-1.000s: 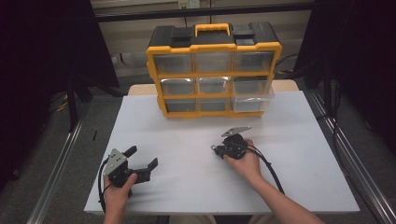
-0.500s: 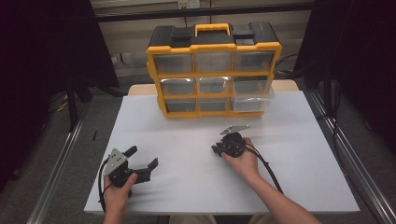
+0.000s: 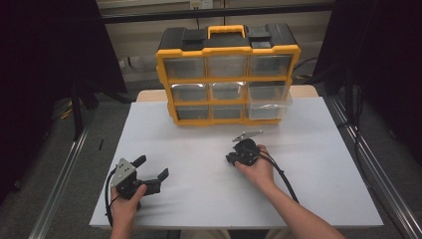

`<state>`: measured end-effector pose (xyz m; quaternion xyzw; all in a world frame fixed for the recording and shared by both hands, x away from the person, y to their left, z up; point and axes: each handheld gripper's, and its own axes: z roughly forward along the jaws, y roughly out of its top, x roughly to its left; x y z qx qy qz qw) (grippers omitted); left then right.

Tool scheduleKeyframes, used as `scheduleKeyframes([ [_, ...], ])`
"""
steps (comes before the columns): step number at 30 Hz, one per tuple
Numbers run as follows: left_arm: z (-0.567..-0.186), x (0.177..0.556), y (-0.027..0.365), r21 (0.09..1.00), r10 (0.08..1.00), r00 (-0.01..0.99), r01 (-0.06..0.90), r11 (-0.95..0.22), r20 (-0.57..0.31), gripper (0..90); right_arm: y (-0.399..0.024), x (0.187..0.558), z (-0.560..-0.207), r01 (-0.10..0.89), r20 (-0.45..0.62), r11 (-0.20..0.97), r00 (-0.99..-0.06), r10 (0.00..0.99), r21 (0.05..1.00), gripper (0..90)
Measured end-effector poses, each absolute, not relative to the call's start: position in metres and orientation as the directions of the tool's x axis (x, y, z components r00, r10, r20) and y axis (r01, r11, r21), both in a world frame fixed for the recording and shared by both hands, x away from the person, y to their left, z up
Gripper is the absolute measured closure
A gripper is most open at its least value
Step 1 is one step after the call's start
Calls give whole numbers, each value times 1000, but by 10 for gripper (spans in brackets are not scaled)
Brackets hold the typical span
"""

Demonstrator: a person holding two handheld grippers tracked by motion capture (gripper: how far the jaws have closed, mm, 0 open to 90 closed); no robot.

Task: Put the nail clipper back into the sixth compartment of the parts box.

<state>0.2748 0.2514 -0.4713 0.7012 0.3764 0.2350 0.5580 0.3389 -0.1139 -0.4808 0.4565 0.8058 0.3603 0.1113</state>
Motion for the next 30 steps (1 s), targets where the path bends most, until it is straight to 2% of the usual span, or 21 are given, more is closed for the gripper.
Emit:
scheduleKeyframes([
  [2, -471, 275, 252, 959, 792, 605, 264, -97, -86, 19, -115, 336, -477, 686, 171, 325, -549, 818, 651, 806],
  [11, -471, 275, 251, 960, 792, 604, 263, -95, -87, 19, -133, 335, -453, 688, 241, 285, -561, 792, 667, 819],
  [30, -471, 275, 252, 960, 793, 602, 265, -93, -89, 19, -143, 335, -438, 708, 278, 272, -557, 783, 652, 821],
])
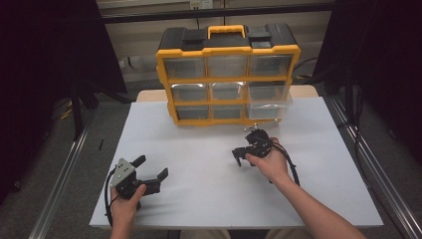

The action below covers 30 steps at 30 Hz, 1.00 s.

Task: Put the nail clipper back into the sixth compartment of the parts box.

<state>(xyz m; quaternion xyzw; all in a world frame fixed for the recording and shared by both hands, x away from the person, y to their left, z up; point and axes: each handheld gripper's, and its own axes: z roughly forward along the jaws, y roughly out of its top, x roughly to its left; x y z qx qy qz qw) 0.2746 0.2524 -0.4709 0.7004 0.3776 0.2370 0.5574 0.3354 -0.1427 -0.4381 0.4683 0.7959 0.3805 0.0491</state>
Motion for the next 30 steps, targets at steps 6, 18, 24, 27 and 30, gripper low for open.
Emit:
scheduleKeyframes([
  [6, -471, 274, 252, 960, 793, 603, 265, -94, -89, 19, -148, 330, -423, 697, 257, 300, -574, 777, 651, 820],
  [18, -471, 274, 253, 960, 794, 600, 266, -84, -97, 19, -157, 327, -401, 700, 250, 319, -582, 774, 639, 820],
  [24, -471, 275, 254, 961, 791, 603, 264, -78, -101, 19, -161, 328, -396, 705, 251, 322, -579, 776, 632, 820],
  [27, -471, 275, 254, 961, 792, 602, 265, -78, -102, 19, -162, 329, -393, 709, 258, 320, -578, 774, 629, 820],
  [30, -470, 275, 254, 961, 792, 602, 264, -81, -99, 19, -165, 330, -389, 708, 258, 330, -587, 768, 625, 821],
])
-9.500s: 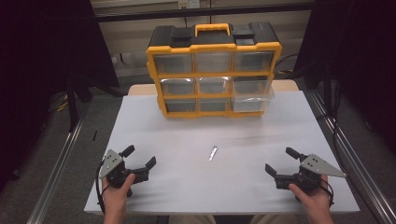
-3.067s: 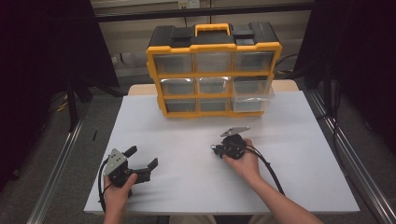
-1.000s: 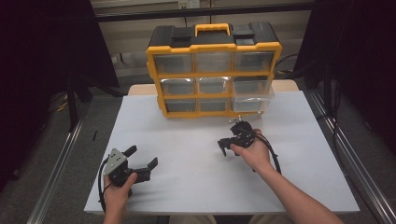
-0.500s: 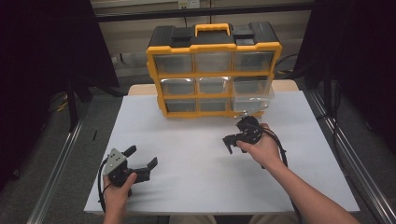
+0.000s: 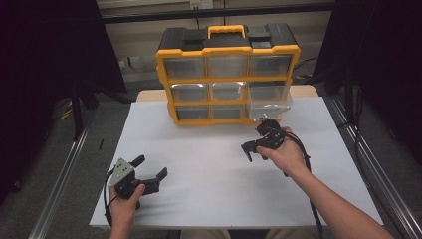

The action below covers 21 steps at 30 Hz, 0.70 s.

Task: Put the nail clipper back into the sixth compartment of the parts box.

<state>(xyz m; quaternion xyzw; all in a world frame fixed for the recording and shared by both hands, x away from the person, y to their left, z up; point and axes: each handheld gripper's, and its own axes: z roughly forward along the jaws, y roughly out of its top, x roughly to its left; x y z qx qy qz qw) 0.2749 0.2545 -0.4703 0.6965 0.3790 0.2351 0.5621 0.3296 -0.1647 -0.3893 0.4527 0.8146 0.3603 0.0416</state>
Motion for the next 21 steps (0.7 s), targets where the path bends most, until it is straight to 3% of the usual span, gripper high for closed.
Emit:
scheduleKeyframes([
  [21, -471, 275, 254, 961, 796, 597, 265, -79, -99, 19, -181, 335, -357, 711, 263, 318, -577, 773, 626, 821],
])
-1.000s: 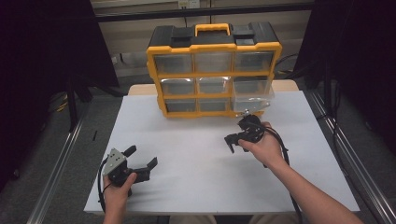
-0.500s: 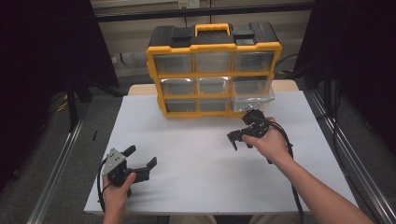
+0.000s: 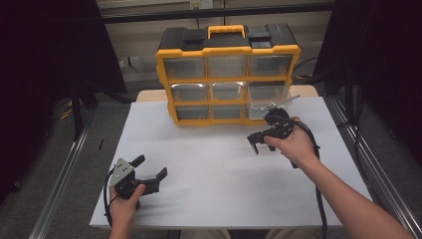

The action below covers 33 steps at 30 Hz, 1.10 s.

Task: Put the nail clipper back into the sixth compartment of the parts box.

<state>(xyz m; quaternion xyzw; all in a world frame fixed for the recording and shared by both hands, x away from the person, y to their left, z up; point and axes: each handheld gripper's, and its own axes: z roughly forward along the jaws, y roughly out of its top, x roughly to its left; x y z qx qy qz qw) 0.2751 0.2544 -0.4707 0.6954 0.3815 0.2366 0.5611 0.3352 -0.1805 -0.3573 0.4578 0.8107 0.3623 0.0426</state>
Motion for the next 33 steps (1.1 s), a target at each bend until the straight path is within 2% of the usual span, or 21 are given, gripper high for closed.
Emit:
scheduleKeyframes([
  [11, -471, 275, 256, 962, 794, 600, 263, -77, -101, 19, -183, 337, -346, 738, 275, 321, -561, 780, 594, 820],
  [18, -471, 275, 255, 962, 794, 599, 263, -72, -104, 19, -187, 340, -337, 721, 274, 323, -577, 769, 613, 820],
  [33, -471, 275, 256, 962, 794, 599, 264, -72, -105, 19, -197, 347, -315, 745, 271, 310, -545, 793, 590, 820],
])
